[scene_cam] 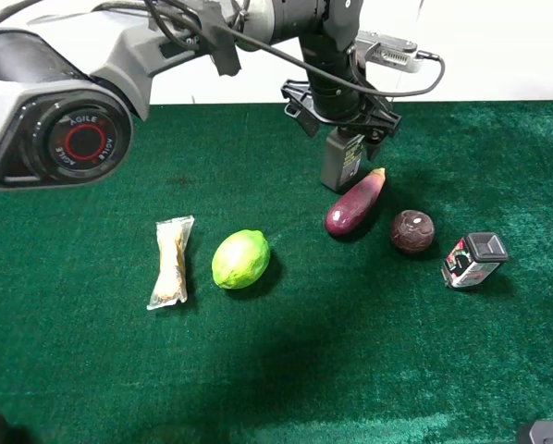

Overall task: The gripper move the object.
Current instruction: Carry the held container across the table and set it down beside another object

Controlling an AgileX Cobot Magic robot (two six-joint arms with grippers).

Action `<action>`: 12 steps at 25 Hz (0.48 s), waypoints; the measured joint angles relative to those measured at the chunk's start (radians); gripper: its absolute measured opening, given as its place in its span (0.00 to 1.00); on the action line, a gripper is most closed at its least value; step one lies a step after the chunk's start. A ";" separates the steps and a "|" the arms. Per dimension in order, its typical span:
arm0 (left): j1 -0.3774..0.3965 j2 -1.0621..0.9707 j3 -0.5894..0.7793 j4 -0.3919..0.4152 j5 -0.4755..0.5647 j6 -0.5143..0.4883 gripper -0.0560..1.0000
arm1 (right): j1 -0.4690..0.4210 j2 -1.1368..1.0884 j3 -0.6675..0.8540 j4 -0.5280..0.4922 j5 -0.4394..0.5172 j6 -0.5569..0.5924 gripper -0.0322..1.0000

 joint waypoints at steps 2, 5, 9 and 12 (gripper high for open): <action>0.000 0.000 -0.003 0.000 0.000 0.000 0.95 | 0.000 0.000 0.000 0.000 0.000 0.000 0.70; 0.000 0.000 -0.023 -0.001 0.013 0.000 0.95 | 0.000 0.000 0.000 0.000 0.000 0.000 0.70; 0.000 0.000 -0.068 -0.010 0.101 -0.001 0.95 | 0.000 0.000 0.000 0.000 0.000 0.000 0.70; 0.000 0.000 -0.125 -0.010 0.190 -0.001 0.95 | 0.000 0.000 0.000 0.000 0.000 0.000 0.70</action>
